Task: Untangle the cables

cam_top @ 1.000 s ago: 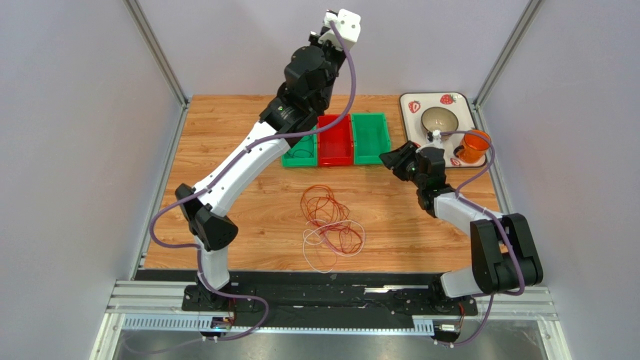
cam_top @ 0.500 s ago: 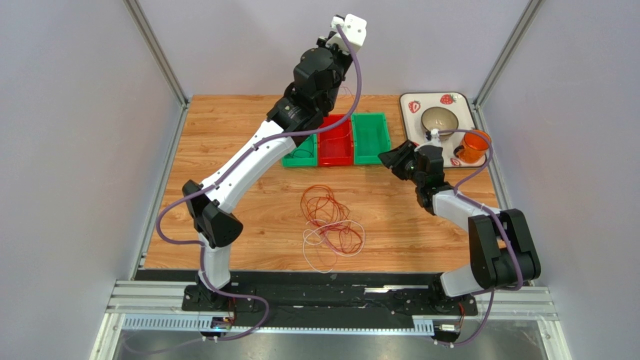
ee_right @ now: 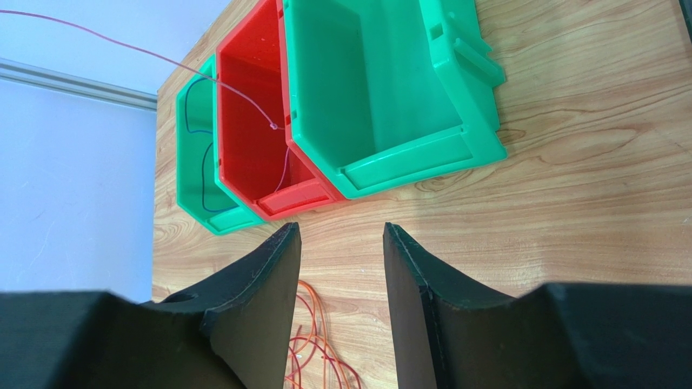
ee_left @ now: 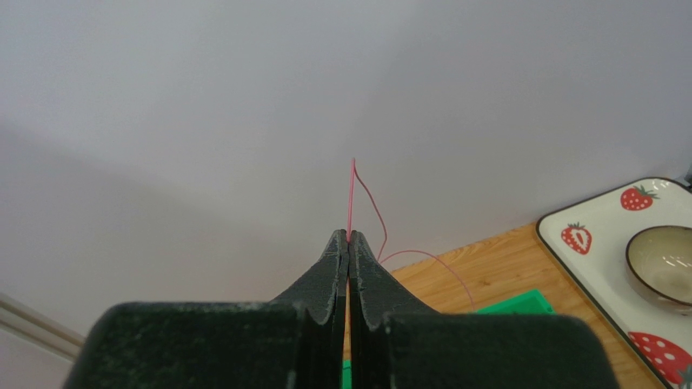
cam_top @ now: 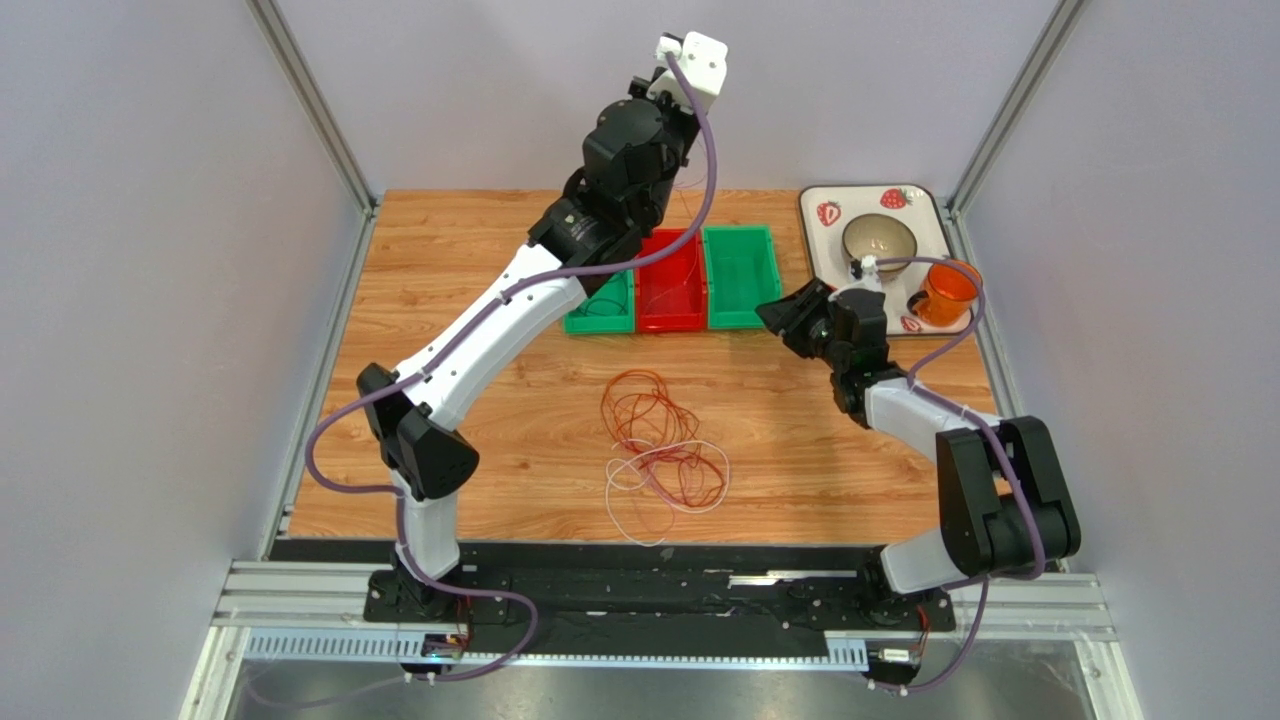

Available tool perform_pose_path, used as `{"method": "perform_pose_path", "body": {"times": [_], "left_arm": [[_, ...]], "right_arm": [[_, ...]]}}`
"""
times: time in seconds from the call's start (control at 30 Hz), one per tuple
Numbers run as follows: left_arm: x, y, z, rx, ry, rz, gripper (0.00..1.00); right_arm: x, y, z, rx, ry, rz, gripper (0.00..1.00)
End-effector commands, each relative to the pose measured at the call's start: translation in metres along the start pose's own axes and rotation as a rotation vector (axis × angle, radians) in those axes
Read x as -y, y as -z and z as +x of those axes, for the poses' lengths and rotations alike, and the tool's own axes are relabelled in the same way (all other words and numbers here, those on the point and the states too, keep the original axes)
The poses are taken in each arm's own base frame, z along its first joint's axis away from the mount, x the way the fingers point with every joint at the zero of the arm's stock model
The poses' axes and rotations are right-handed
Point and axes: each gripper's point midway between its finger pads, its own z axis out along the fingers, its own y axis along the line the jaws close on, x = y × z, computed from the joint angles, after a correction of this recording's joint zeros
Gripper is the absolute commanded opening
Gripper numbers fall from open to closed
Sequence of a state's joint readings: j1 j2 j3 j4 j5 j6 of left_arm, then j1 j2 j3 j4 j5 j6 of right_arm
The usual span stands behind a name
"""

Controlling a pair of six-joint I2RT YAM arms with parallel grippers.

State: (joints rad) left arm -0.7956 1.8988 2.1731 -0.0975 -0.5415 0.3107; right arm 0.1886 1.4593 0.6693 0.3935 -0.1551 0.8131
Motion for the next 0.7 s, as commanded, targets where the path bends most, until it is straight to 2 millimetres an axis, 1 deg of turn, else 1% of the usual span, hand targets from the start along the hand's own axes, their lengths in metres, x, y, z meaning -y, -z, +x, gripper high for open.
{"method": "perform_pose_path", "body": {"times": [0.0,0.13,0.17,0.3,0.33,0.4,0.53,0.57,0.67], "left_arm": [[-0.009,0.006,-0.008,0.021,0.019,-0.021,0.0],[0.001,-0.001,0.019,-0.029,-0.021,-0.021,0.0],[0.005,-0.003,0.024,-0.037,-0.02,-0.015,0.0],[0.011,-0.007,0.047,-0.075,-0.023,-0.014,0.0],[0.016,-0.009,0.054,-0.086,-0.027,-0.004,0.0],[0.018,-0.013,0.065,-0.107,-0.029,-0.003,0.0],[0.025,-0.02,0.093,-0.156,-0.03,-0.003,0.0],[0.024,-0.022,0.097,-0.162,-0.022,-0.011,0.0],[0.03,-0.025,0.115,-0.19,-0.013,0.01,0.0]], "right_arm": [[-0.012,-0.005,-0.01,0.015,0.019,-0.026,0.46],[-0.012,-0.005,-0.009,0.013,0.018,-0.026,0.46],[-0.012,-0.005,-0.011,0.015,0.016,-0.026,0.46],[-0.011,-0.007,-0.008,0.004,0.018,-0.02,0.45],[-0.011,-0.007,-0.009,0.006,0.016,-0.02,0.45],[-0.011,-0.007,-0.009,0.005,0.016,-0.019,0.45],[-0.011,-0.008,-0.008,0.001,0.016,-0.019,0.45],[-0.011,-0.008,-0.009,0.001,0.015,-0.017,0.45],[-0.01,-0.008,-0.007,-0.002,0.015,-0.015,0.45]]}}
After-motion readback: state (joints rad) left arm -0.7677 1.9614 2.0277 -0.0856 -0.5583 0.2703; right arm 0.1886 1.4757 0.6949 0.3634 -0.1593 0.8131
